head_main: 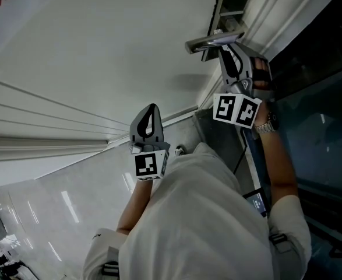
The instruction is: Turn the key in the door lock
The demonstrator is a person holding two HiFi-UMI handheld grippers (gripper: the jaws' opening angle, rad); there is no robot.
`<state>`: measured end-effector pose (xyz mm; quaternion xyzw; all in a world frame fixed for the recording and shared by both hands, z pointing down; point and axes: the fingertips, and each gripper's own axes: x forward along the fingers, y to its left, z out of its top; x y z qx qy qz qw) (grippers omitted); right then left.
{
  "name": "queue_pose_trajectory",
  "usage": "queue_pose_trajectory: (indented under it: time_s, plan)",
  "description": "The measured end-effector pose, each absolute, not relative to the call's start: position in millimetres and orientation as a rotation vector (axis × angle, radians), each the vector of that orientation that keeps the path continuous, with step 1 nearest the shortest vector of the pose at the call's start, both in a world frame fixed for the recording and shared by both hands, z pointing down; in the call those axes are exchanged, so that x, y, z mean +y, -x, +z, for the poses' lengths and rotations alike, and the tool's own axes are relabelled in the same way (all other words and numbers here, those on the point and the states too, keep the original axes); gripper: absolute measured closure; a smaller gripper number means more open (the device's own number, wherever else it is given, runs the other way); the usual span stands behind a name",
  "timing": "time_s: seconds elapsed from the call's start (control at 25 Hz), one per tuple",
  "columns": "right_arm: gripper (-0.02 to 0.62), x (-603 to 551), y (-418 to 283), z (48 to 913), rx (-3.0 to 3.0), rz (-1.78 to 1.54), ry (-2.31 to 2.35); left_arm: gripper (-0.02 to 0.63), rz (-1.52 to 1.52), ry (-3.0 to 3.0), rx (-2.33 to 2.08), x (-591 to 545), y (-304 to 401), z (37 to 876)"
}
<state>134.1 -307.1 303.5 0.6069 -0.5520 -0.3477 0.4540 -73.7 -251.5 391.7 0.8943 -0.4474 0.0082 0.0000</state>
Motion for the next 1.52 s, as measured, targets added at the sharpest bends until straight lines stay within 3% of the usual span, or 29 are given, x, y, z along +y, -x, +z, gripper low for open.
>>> queue_pose_trajectory:
  time_s: [0.4,0.88,1.52]
  plan:
    - [0.492,-306.8,-135.7,299.1,-1.575,-0.650,-1.713,0.597,0.024,-2.829,-1.373,-249.3,64.4,392.5]
    - [0.492,-305.7,-146.3,290.7,-2.107,-0.176,-2.163,0.597,0.127,-2.771,-1.462,-238.0,72.1,400.1]
    - [0.492,-307.1,-158.3,297.7,-2.577,0.922,-2.277,0.597,0.079,-2.763,-1.527,-220.0,39.4,382.3]
